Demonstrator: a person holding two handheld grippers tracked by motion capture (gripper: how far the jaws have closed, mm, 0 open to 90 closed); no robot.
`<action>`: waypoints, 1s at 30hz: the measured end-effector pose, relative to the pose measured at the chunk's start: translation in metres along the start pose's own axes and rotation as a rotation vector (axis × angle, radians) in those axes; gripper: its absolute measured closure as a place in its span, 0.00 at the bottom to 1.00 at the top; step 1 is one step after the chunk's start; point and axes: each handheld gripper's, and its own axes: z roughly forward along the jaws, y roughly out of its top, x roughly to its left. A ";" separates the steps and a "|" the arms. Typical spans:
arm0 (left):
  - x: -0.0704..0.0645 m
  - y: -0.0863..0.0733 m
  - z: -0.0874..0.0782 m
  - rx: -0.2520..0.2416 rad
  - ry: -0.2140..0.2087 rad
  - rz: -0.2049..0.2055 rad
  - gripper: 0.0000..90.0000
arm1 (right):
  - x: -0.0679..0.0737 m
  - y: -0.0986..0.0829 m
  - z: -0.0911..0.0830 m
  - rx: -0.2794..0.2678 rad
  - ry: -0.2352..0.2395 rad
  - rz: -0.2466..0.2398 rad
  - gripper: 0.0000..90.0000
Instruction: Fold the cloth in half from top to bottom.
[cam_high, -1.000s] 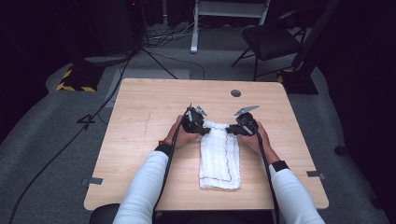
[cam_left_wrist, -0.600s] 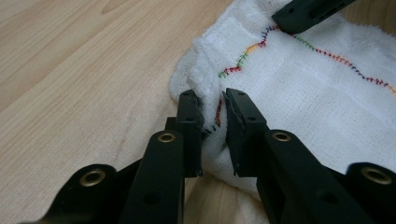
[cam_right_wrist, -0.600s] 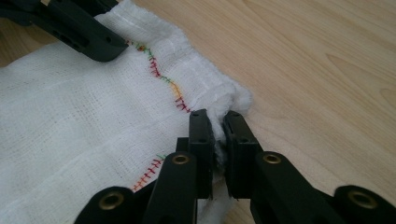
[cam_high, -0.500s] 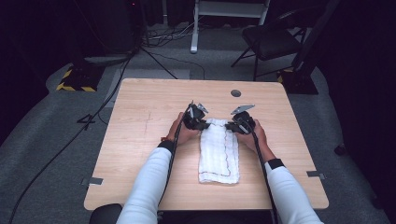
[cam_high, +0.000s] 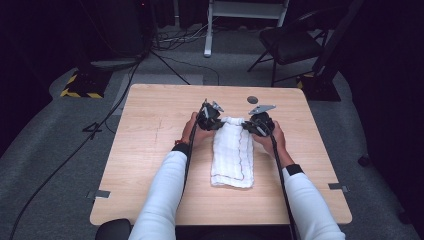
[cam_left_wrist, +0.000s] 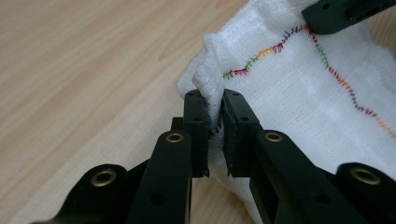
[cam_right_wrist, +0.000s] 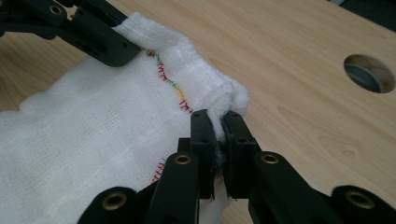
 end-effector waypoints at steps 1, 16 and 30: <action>0.000 0.004 -0.002 -0.006 0.008 0.012 0.90 | 0.000 0.001 -0.001 -0.004 -0.005 0.001 0.94; -0.007 0.029 -0.036 -0.091 0.019 0.076 0.90 | -0.008 0.024 -0.033 -0.106 -0.050 0.006 0.94; -0.019 0.002 -0.046 -0.094 -0.053 0.149 0.89 | 0.009 0.006 -0.045 -0.117 0.049 -0.062 0.94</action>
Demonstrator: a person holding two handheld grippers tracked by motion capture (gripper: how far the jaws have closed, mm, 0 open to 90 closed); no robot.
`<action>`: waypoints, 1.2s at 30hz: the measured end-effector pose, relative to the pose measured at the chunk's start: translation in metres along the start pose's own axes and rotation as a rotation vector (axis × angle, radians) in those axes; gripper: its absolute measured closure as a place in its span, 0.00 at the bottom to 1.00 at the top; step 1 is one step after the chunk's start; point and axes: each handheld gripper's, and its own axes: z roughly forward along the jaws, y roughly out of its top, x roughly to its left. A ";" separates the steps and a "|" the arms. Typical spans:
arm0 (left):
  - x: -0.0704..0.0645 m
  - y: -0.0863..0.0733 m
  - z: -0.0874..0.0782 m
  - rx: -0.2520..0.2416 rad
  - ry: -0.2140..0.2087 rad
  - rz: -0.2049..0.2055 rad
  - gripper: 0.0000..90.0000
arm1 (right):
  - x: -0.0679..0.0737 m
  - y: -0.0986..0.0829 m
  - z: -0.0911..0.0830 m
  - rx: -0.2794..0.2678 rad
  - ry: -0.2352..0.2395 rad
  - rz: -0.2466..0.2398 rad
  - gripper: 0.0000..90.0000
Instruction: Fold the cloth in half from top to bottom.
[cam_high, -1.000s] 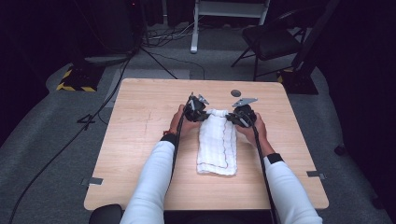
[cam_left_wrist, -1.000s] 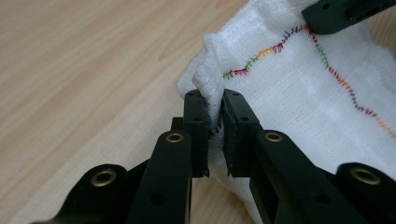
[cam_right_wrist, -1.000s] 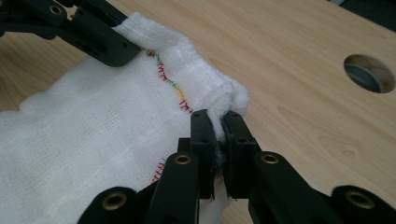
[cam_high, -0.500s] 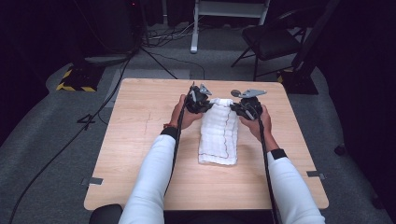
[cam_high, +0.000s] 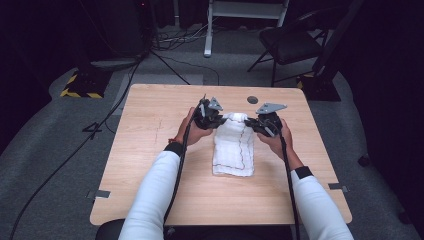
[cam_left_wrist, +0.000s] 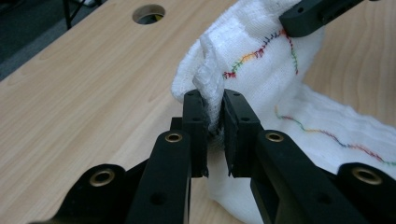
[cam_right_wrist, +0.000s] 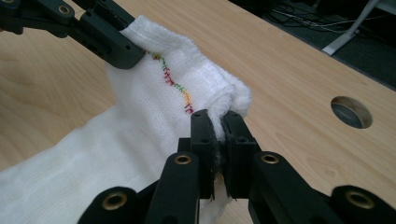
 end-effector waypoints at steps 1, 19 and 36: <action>-0.002 -0.001 -0.001 0.004 -0.005 0.012 0.89 | 0.001 -0.002 -0.002 0.002 0.010 -0.005 0.94; -0.055 -0.039 -0.028 0.014 -0.141 0.156 0.85 | 0.039 -0.039 -0.036 0.003 0.196 -0.100 0.94; -0.101 -0.071 -0.038 0.099 -0.203 0.258 0.85 | 0.075 -0.076 -0.054 0.092 0.302 -0.181 0.88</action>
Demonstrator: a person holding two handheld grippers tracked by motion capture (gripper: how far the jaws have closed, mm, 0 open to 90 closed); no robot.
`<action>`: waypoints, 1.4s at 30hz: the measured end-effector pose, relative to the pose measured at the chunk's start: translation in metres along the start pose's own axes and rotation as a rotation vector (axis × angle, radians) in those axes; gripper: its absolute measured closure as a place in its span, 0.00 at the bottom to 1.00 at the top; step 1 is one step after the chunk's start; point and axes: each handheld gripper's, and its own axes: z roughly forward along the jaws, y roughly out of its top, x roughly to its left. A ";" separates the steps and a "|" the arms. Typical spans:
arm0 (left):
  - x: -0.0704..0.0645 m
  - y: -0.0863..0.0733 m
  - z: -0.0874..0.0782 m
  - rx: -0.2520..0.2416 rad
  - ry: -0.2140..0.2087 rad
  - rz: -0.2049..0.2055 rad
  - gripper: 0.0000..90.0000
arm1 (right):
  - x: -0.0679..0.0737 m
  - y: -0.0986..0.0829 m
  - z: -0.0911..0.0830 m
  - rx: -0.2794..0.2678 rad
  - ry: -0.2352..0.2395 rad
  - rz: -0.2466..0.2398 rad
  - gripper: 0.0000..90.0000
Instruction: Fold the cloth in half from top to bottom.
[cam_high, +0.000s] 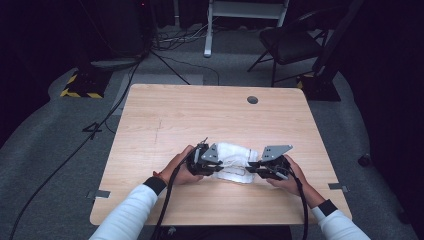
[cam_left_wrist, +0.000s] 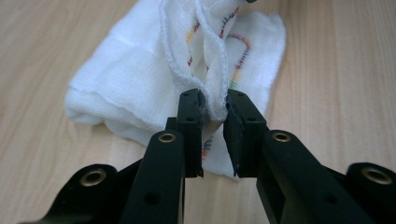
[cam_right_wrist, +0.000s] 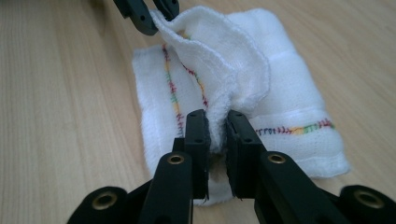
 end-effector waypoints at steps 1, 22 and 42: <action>-0.003 -0.002 0.002 0.017 -0.002 0.006 0.85 | 0.002 -0.002 0.001 0.011 0.005 -0.003 0.88; -0.009 -0.016 -0.020 -0.012 0.083 -0.067 0.61 | 0.017 -0.013 -0.027 -0.020 -0.107 0.078 0.55; 0.000 0.010 0.021 0.025 0.106 -0.115 0.30 | 0.006 -0.004 0.012 0.071 -0.134 0.093 0.36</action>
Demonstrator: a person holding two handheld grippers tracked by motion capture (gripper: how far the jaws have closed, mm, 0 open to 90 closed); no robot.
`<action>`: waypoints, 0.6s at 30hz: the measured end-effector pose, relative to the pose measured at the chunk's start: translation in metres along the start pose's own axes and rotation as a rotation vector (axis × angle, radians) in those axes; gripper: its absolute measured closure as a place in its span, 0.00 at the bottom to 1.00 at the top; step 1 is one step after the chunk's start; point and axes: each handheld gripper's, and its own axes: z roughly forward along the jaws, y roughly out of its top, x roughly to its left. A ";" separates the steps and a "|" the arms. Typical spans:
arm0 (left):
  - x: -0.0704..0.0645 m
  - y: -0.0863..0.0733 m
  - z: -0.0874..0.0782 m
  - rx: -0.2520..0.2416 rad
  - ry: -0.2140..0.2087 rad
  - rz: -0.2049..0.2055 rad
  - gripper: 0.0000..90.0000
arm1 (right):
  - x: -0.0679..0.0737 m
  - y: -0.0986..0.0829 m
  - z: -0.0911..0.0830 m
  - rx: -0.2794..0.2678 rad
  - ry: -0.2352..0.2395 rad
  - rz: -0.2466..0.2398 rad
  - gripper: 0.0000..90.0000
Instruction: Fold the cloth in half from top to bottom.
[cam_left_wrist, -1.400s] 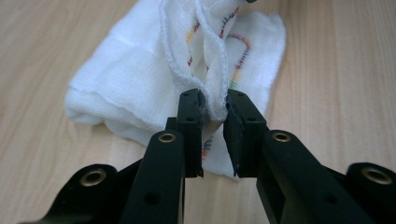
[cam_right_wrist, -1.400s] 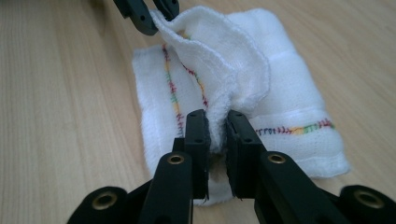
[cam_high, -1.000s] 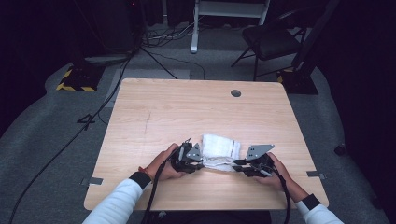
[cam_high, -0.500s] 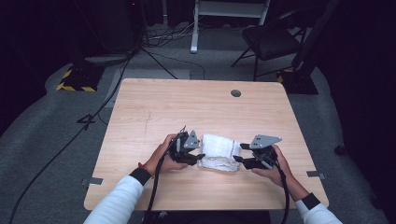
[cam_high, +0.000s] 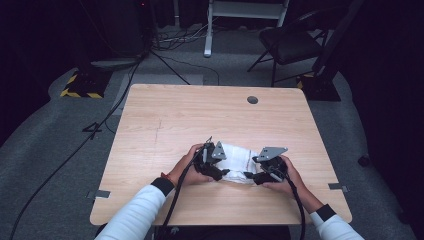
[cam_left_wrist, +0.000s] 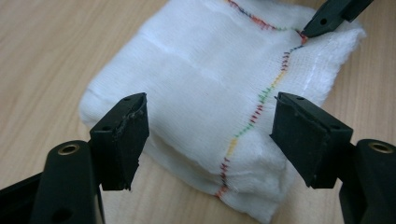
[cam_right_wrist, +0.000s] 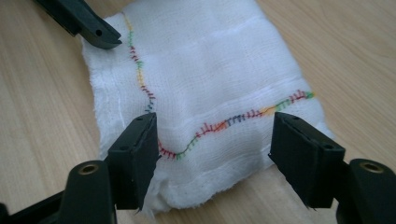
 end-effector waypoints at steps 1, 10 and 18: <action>-0.001 -0.002 0.001 0.007 0.000 -0.001 0.30 | 0.001 -0.001 0.001 0.009 0.001 -0.006 0.36; -0.007 -0.021 0.006 0.008 -0.057 -0.096 0.30 | 0.006 -0.011 0.002 0.026 0.011 -0.004 0.40; -0.039 -0.023 0.000 0.044 -0.061 -0.006 0.25 | 0.013 -0.028 -0.012 0.025 0.030 0.002 0.43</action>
